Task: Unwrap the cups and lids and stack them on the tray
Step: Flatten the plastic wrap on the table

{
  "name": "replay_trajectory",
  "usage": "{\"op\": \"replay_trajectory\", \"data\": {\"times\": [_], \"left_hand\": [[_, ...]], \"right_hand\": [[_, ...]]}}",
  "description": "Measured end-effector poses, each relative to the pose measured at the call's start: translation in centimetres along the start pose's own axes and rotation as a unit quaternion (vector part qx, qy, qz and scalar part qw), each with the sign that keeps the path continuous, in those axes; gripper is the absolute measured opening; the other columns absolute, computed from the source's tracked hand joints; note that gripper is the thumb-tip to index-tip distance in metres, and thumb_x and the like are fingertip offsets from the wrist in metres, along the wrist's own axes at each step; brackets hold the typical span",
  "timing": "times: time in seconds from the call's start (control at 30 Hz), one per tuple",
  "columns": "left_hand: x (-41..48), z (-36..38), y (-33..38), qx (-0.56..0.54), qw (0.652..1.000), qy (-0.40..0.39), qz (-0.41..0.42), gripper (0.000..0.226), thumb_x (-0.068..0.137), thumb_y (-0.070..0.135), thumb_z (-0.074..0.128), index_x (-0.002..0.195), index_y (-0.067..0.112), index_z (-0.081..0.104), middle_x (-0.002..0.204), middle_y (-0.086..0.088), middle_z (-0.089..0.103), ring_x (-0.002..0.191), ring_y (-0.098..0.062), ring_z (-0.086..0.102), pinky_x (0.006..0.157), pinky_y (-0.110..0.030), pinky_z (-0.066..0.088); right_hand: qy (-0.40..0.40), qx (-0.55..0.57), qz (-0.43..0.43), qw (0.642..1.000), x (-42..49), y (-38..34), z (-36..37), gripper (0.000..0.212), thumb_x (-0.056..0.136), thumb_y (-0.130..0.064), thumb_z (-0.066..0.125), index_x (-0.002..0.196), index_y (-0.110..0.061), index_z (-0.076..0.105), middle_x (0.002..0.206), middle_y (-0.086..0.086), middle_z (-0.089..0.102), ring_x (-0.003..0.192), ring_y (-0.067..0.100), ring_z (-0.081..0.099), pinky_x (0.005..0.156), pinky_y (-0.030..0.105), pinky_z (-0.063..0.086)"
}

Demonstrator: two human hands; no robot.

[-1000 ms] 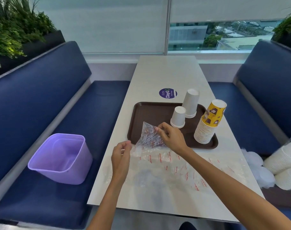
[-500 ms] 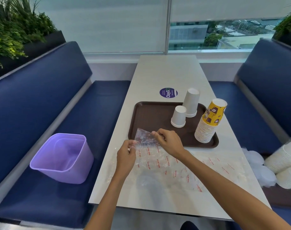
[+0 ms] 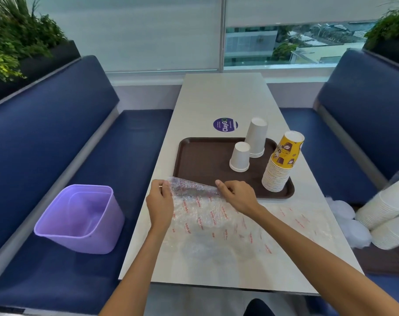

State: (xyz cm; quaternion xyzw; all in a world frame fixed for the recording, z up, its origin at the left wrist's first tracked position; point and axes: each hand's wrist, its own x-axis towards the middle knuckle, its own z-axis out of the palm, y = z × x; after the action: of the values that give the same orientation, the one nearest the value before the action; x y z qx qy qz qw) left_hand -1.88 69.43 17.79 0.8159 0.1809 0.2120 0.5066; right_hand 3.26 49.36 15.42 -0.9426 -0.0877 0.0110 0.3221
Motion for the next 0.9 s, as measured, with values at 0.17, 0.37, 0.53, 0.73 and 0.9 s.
{"op": "replay_trajectory", "data": {"times": [0.17,0.37,0.53,0.73,0.9], "left_hand": [[0.4,-0.5,-1.6,-0.018,0.999,0.025,-0.038,0.013,0.101,0.015,0.042,0.093,0.009,0.050,0.066,0.001,0.050,0.056,-0.009,0.042,0.051,-0.020,0.035],[1.0,-1.4,-4.4,-0.010,0.994,0.056,-0.094,0.013,0.100,0.016,0.042,0.094,0.008,0.050,0.071,0.006,0.050,0.067,-0.015,0.047,0.056,-0.021,0.039],[0.2,-1.3,-7.0,0.044,0.993,0.004,-0.106,0.023,0.100,0.028,0.044,0.091,0.008,0.052,0.069,0.001,0.052,0.062,-0.016,0.049,0.054,-0.025,0.039],[0.5,-1.5,-9.1,0.180,0.980,-0.033,-0.074,0.022,0.102,0.021,0.039,0.093,0.003,0.049,0.070,-0.006,0.051,0.064,-0.024,0.050,0.053,-0.029,0.038],[0.8,-1.1,-9.5,0.275,0.956,-0.075,-0.068,0.025,0.102,0.022,0.037,0.102,0.001,0.051,0.077,-0.007,0.052,0.068,-0.022,0.049,0.059,-0.032,0.038]], "right_hand": [[-0.032,-0.010,0.039,0.999,-0.1,0.7,0.8,0.061,0.095,-0.060,0.028,0.074,-0.010,0.056,0.071,0.003,0.067,0.068,0.016,0.061,0.064,0.028,0.044],[-0.053,-0.068,0.045,0.995,-0.5,2.5,1.7,0.062,0.098,-0.053,0.030,0.080,-0.006,0.067,0.078,0.007,0.069,0.068,0.018,0.062,0.062,0.027,0.045],[-0.045,-0.061,0.044,0.996,-0.4,2.6,2.0,0.050,0.099,-0.047,0.036,0.071,-0.011,0.056,0.067,0.006,0.059,0.059,0.014,0.053,0.054,0.022,0.038],[-0.060,-0.128,0.033,0.989,0.1,3.4,0.7,0.048,0.100,-0.047,0.031,0.063,-0.020,0.045,0.061,-0.002,0.051,0.054,0.009,0.046,0.050,0.019,0.029],[-0.086,-0.176,0.046,0.980,0.3,4.0,0.9,0.044,0.100,-0.047,0.035,0.079,-0.015,0.059,0.071,-0.001,0.060,0.062,0.010,0.053,0.052,0.018,0.032]]}}
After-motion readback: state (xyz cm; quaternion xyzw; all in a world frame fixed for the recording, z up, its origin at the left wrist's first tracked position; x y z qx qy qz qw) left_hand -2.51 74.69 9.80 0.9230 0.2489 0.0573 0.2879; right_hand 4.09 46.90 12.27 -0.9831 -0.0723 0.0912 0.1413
